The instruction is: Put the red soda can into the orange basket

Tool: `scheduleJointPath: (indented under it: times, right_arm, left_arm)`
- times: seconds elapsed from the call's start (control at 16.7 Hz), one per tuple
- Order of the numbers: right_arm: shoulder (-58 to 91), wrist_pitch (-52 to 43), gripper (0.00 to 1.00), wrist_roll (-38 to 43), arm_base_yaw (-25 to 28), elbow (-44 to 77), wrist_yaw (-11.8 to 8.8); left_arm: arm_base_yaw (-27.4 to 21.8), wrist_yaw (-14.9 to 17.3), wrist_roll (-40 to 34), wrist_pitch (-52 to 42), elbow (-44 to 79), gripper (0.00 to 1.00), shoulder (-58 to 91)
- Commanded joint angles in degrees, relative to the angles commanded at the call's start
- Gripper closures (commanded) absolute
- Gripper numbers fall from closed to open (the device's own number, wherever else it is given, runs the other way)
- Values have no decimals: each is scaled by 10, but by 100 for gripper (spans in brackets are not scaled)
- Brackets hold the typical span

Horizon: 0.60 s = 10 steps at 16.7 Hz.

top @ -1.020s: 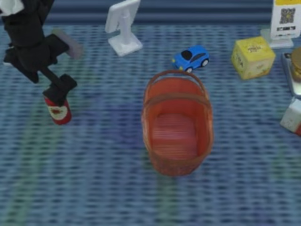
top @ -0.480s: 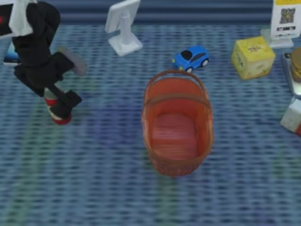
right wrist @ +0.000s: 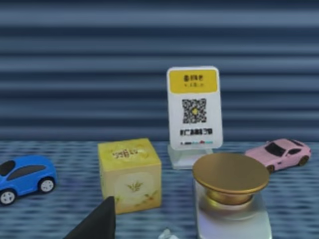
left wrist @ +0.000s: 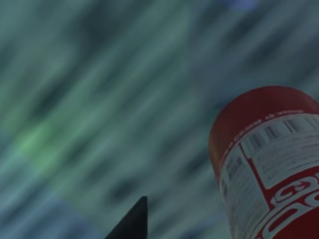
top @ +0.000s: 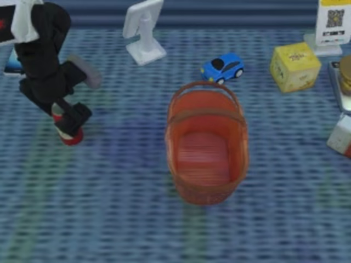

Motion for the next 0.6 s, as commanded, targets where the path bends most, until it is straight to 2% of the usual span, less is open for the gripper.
scheduleJointPath:
  times: [0.48,0.6]
  right_arm:
    - [0,0,0,0,0,0,0]
    - [0,0,0,0,0,0,0]
  left_arm:
    - [0,0,0,0,0,98,0]
    - [0,0,0,0,0,100,0]
